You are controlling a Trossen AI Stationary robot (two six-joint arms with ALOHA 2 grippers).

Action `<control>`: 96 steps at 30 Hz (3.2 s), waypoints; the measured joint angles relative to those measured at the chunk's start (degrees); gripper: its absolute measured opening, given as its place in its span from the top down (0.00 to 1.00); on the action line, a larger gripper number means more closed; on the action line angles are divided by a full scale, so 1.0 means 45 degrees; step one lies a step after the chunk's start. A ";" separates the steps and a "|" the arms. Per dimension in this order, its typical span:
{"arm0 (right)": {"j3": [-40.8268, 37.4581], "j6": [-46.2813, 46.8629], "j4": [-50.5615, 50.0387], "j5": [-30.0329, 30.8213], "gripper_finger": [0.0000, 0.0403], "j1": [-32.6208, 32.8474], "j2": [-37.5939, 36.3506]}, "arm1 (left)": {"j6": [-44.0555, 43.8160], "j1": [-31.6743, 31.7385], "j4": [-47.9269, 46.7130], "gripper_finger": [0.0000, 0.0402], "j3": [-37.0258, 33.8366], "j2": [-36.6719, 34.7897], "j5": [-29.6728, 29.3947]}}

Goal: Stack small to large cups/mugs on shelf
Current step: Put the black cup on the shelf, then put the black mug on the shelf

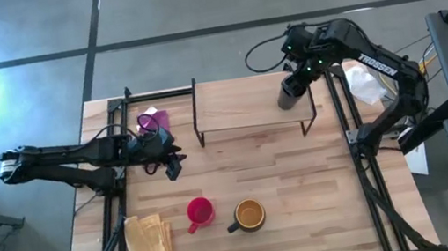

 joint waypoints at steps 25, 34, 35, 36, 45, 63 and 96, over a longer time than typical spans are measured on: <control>-0.0159 -0.0141 0.0225 0.0373 0.82 0.0000 -0.0282 | -0.0005 -0.0001 0.0194 0.64 -0.0005 0.0000 0.0000; -0.0154 -0.0095 0.0253 0.0135 0.66 0.0000 -0.0290 | 0.0000 -0.0004 0.0194 0.64 -0.0005 0.0000 0.0002; -0.0154 -0.0097 0.0258 0.0135 0.66 0.0005 -0.0292 | 0.0000 0.0000 0.0194 0.64 -0.0005 0.0000 0.0000; -0.0149 -0.0097 0.0259 0.0100 0.65 0.0005 -0.0296 | 0.0000 0.0000 0.0194 0.64 -0.0005 0.0000 0.0005; -0.0113 -0.0184 0.0475 -0.0195 0.64 0.0005 -0.0463 | 0.0000 0.0000 0.0189 0.64 -0.0005 0.0000 0.0005; 0.3074 -0.0201 0.0003 0.0856 0.63 0.0778 -0.1038 | 0.0000 0.0000 0.0194 0.64 -0.0010 0.0000 0.0094; 0.1407 1.4138 0.3643 -0.0288 0.61 1.2973 0.5296 | 0.2013 -0.0100 -0.0850 0.64 -0.0010 -0.0301 0.2945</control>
